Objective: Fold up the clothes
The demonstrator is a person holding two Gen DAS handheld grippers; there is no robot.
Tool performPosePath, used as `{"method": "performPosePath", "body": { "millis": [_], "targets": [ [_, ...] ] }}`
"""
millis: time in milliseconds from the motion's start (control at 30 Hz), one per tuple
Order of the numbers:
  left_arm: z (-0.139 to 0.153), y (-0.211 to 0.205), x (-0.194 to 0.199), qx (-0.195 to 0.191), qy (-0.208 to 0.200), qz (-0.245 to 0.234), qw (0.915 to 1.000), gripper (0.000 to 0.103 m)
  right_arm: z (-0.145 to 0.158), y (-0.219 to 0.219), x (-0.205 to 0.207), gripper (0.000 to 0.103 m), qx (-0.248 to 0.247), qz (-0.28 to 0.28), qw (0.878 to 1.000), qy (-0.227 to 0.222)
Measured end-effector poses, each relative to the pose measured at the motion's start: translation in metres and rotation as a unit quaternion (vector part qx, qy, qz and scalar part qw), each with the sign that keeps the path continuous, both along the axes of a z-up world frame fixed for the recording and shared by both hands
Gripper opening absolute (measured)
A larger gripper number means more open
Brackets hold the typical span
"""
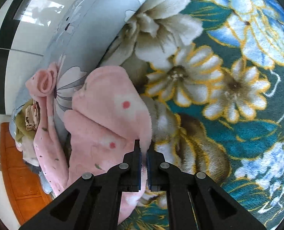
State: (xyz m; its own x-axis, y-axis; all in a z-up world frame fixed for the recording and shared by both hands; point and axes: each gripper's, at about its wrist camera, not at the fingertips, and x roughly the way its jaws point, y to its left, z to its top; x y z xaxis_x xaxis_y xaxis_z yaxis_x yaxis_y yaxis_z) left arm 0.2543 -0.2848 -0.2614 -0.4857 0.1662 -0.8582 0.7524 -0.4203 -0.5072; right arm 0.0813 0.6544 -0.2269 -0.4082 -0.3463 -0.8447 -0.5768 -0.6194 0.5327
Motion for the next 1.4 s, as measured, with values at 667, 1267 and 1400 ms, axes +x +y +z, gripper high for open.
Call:
{"method": "performPosePath", "body": {
  "millis": [667, 1267, 1400],
  "targets": [
    [0.055, -0.050, 0.004, -0.093, 0.035, 0.077, 0.9921, 0.006, 0.004, -0.008, -0.008, 0.006, -0.054, 0.061, 0.996, 0.020],
    [0.030, -0.056, 0.024, -0.060, 0.024, 0.096, 0.9932, 0.006, -0.031, 0.003, -0.026, 0.015, -0.091, -0.047, 0.994, 0.022],
    [0.034, -0.056, 0.023, -0.059, 0.032, 0.086, 0.9940, 0.006, -0.014, 0.004, -0.029, 0.007, -0.068, -0.048, 0.996, 0.028]
  ]
}}
